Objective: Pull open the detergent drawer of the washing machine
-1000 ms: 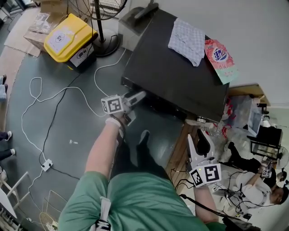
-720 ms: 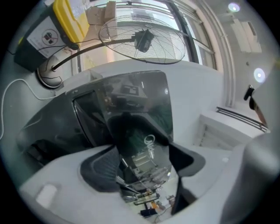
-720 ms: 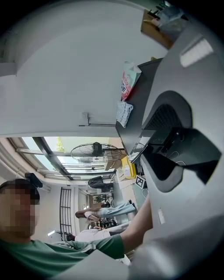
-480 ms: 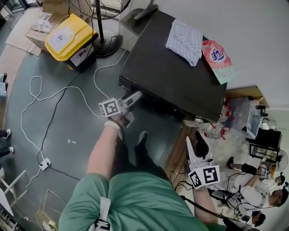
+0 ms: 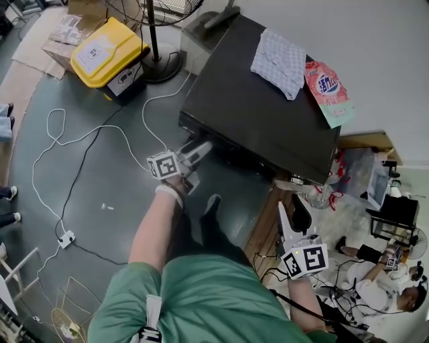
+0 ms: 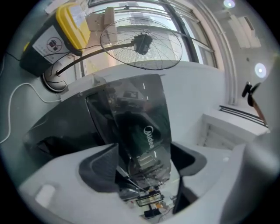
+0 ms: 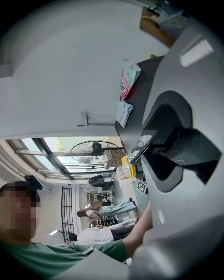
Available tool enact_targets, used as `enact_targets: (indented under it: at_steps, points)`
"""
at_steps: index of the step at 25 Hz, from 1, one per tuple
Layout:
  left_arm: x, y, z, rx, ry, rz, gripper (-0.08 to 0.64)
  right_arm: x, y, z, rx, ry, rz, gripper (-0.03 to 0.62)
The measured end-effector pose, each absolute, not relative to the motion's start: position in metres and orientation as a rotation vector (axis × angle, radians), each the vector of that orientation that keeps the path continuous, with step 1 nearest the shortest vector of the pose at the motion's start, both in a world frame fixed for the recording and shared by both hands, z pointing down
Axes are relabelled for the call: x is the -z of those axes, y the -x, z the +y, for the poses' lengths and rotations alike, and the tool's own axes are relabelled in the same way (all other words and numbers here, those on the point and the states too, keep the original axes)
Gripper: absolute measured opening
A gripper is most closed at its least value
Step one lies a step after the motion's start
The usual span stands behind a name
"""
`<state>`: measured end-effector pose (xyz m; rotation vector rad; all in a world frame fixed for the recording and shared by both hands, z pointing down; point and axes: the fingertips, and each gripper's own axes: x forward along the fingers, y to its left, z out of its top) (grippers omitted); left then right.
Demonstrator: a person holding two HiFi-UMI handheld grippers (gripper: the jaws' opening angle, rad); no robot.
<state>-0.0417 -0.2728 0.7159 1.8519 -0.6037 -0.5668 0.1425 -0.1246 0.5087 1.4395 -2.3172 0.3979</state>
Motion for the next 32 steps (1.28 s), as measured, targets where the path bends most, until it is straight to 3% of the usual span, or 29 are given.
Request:
enact_targets:
  at_steps: [3,12,22,25,32]
  points:
    - [-0.726,0.046,-0.269,0.556,-1.815,-0.617,0.399,-0.506,-0.137,-0.123,-0.387,-1.425,-2.330,0.166]
    - [-0.717,0.039,-0.287,0.606,-1.821,-0.562,0.405,-0.516,-0.139,-0.123,-0.420,-1.435,-2.312,0.166]
    - [-0.716,0.036,-0.287,0.667,-1.745,-0.545,0.354,-0.525,-0.138,-0.108,-0.438,-1.409,-2.303,0.166]
    - [-0.718,0.044,-0.257,0.682,-1.715,-0.541,0.325,-0.525,-0.133,-0.100,-0.433,-1.385,-2.302,0.166]
    - [-0.708,0.068,-0.178,0.689,-1.799,-0.544,0.345,-0.522,-0.120,-0.107,-0.421,-1.339,-2.339,0.166]
